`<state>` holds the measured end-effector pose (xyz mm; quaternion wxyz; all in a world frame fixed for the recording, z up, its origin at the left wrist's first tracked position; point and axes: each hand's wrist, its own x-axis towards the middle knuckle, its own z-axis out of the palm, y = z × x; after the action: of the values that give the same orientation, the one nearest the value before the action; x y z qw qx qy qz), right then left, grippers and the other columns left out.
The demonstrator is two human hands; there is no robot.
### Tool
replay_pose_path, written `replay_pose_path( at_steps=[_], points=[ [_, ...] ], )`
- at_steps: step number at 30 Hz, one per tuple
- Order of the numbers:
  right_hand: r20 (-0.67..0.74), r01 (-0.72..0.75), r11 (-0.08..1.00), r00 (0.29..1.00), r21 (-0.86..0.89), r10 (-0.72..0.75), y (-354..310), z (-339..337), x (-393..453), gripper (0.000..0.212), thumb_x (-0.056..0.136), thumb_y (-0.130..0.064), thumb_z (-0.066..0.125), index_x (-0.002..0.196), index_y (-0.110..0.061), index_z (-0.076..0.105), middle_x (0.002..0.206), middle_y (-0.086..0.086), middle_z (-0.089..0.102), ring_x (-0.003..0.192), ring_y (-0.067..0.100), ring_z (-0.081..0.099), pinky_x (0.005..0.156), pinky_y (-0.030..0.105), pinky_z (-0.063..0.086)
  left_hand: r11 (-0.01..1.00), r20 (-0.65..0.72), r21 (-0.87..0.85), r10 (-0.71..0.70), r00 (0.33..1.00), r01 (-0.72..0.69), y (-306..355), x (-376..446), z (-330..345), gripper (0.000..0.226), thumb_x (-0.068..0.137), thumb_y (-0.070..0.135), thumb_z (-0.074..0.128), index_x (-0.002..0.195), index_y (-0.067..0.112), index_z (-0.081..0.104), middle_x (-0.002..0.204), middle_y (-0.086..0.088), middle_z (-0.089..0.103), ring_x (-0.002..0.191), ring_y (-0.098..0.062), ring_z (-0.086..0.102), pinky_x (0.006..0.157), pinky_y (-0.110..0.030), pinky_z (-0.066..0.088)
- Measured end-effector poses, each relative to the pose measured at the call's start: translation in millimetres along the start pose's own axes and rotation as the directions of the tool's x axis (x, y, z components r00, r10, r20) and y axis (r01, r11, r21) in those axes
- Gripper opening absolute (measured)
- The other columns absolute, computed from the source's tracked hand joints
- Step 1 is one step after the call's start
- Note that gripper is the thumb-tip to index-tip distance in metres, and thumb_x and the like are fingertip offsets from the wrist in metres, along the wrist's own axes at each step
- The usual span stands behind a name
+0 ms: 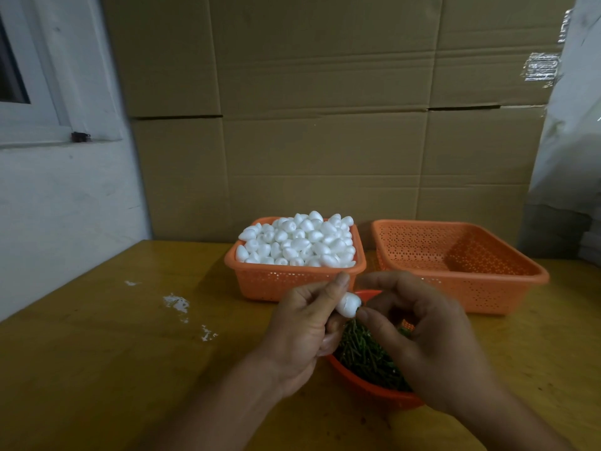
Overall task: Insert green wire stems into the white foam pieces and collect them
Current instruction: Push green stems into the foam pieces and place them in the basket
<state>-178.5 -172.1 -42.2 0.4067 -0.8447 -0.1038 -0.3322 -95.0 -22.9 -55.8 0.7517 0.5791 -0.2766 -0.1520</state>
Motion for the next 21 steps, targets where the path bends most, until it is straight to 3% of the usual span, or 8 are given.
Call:
replay_pose_path(
  at_steps=[5,9,13,17,21],
  points=[
    [-0.006,-0.067,0.997,0.998,-0.036,0.067,2.7,3.5,0.0,0.026,0.085,-0.022,0.078,0.107,-0.032,0.068,0.077,-0.025,0.073,0.069,-0.001,0.069,0.064,0.017,0.052,0.999,-0.064,0.014,0.036,0.997,-0.035,-4.7,0.0,1.5,0.064,0.081,0.053,0.066,0.089,-0.01,0.059,0.053,-0.002,0.038,0.042,-0.008,0.031,0.04,-0.019,0.025],
    [-0.069,-0.134,0.99,0.989,-0.034,0.131,7.2,2.0,1.8,0.003,0.083,-0.032,0.076,0.084,-0.034,0.073,0.071,-0.02,0.073,0.064,-0.001,0.069,0.059,0.027,0.056,0.999,-0.016,-0.017,0.04,0.999,-0.041,-4.4,0.3,1.0,0.035,0.082,0.047,0.078,0.085,0.012,0.073,0.062,-0.003,0.042,0.049,-0.009,0.037,0.045,-0.02,0.028],
    [-0.09,-0.109,0.994,0.99,-0.018,0.107,6.8,2.4,1.7,0.009,0.085,-0.039,0.069,0.078,-0.034,0.072,0.069,-0.015,0.071,0.061,0.005,0.067,0.054,0.031,0.053,0.993,0.071,-0.116,0.033,0.997,-0.025,-2.2,0.0,-1.4,0.015,0.084,0.028,0.071,0.09,0.014,0.075,0.067,-0.003,0.043,0.055,-0.01,0.041,0.05,-0.02,0.033],
    [-0.091,-0.056,0.998,0.994,-0.006,0.055,4.8,5.6,-0.7,0.009,0.087,-0.035,0.069,0.078,-0.036,0.071,0.066,-0.011,0.068,0.056,0.008,0.062,0.049,0.023,0.047,0.99,0.069,-0.134,0.054,0.996,-0.045,-1.7,0.3,-1.4,0.029,0.085,0.024,0.07,0.106,0.004,0.073,0.062,-0.001,0.043,0.056,-0.01,0.04,0.052,-0.021,0.033],
    [-0.054,-0.065,0.998,0.996,0.02,0.066,4.2,6.0,-1.7,0.014,0.086,-0.024,0.074,0.077,-0.035,0.073,0.062,-0.01,0.068,0.048,0.004,0.057,0.045,0.014,0.039,0.992,0.035,-0.034,0.121,0.992,-0.119,-4.4,0.7,0.8,0.036,0.086,0.032,0.073,0.106,0.001,0.071,0.06,-0.001,0.042,0.056,-0.012,0.037,0.053,-0.023,0.031]
  ],
)
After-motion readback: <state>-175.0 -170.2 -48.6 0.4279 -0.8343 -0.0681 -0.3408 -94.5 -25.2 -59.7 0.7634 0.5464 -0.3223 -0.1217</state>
